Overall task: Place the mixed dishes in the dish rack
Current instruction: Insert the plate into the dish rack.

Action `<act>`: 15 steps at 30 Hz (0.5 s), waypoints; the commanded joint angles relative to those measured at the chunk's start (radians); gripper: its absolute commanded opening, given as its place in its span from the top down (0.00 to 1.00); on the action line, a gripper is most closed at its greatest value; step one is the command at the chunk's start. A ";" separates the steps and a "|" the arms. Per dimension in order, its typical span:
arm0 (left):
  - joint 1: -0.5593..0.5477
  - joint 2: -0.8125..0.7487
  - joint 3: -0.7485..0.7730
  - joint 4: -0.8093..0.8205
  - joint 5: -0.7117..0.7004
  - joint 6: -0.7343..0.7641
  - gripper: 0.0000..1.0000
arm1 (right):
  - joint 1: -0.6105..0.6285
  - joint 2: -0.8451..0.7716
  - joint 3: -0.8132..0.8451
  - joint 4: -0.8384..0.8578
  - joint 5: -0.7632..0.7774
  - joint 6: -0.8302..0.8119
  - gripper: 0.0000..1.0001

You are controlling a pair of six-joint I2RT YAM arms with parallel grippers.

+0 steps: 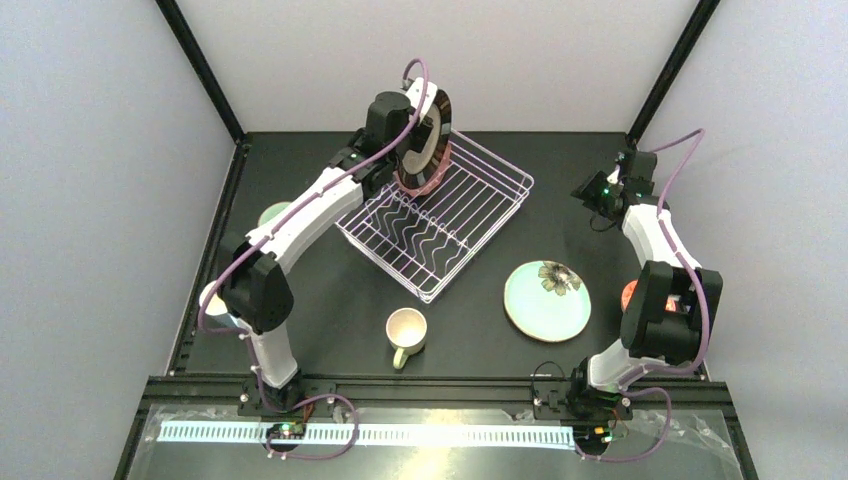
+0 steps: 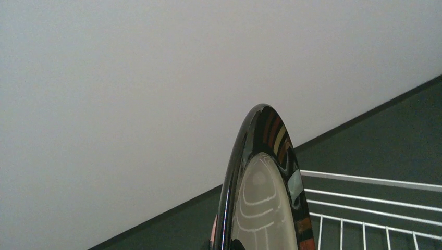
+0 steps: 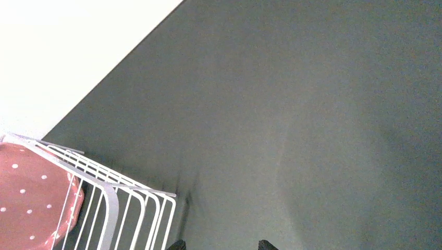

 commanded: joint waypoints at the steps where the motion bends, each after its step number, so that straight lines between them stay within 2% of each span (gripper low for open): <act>1: 0.031 0.009 0.074 0.132 0.086 0.056 0.99 | 0.005 0.014 0.021 0.079 0.004 -0.007 0.21; 15: 0.033 0.035 -0.021 0.237 0.168 0.195 0.99 | 0.021 0.000 -0.065 0.220 0.044 -0.010 0.22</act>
